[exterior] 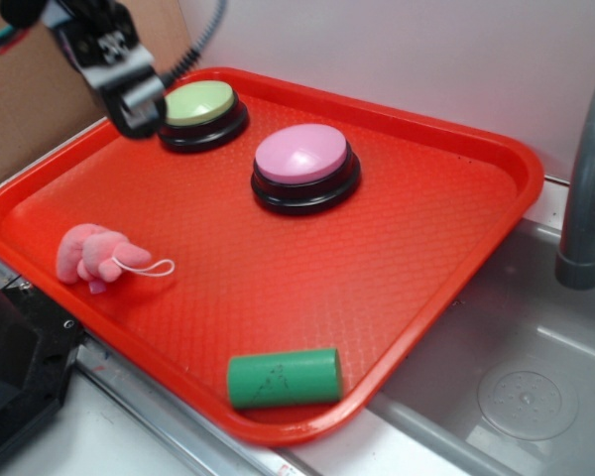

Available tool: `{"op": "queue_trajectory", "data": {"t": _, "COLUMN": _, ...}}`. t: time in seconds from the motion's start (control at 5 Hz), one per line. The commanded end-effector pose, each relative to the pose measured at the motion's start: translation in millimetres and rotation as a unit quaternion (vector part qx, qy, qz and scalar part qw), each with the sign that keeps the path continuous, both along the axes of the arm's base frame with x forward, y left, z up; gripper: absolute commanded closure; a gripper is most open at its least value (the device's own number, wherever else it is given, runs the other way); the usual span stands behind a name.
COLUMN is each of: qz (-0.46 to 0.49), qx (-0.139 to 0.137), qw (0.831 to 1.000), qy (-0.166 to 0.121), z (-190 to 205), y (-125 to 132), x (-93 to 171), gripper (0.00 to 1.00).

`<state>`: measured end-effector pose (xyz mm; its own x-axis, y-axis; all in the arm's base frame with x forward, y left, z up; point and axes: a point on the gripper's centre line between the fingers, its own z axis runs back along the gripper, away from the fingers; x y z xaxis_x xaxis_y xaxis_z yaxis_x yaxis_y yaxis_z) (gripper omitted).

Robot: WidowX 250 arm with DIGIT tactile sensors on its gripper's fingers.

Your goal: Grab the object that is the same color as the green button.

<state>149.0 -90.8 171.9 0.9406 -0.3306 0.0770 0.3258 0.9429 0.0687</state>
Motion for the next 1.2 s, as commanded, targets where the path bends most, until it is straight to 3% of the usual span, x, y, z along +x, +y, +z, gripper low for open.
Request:
{"op": "queue_trajectory", "data": {"t": 0.0, "qz": -0.129, "qx": -0.047, "qw": 0.99, "qy": -0.017, "z": -39, "y": -54, "x": 2, "gripper": 0.0}}
{"op": "queue_trajectory", "data": {"t": 0.4, "qz": -0.199, "qx": -0.068, "qw": 0.978, "qy": 0.013, "z": -85, "y": -86, "x": -6, "gripper": 0.0}}
{"op": "queue_trajectory", "data": {"t": 0.8, "qz": -0.243, "qx": -0.066, "qw": 0.967, "qy": 0.04, "z": -120, "y": -102, "x": -20, "gripper": 0.0}}
{"op": "queue_trajectory", "data": {"t": 1.0, "qz": -0.233, "qx": -0.045, "qw": 0.97, "qy": 0.049, "z": -133, "y": -100, "x": -22, "gripper": 0.0}}
